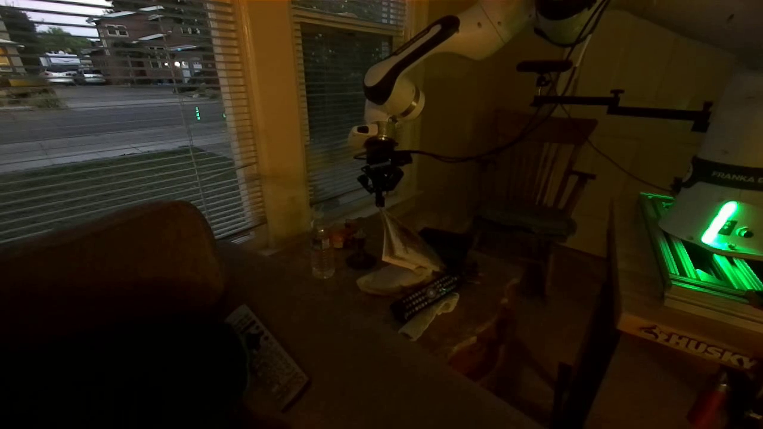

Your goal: Move the book to the left

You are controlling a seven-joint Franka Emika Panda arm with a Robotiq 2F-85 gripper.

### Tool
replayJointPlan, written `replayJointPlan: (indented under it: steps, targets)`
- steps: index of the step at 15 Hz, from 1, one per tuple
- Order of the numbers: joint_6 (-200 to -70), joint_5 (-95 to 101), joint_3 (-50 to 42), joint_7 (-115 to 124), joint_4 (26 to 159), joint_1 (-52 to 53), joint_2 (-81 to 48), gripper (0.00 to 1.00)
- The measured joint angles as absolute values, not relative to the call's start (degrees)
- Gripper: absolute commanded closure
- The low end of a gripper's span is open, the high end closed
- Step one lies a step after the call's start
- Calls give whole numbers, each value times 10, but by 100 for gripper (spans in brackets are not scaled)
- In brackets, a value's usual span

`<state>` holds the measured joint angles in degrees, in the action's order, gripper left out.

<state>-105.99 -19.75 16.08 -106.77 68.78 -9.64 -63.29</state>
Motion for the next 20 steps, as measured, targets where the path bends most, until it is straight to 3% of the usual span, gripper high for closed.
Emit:
replayJointPlan:
  steps: [13, 20]
  targets:
    - [-1181, -227, 206, -1126, 728, -93, -657, 99]
    - [-1318, -243, 228, -1135, 784, -93, -664, 99]
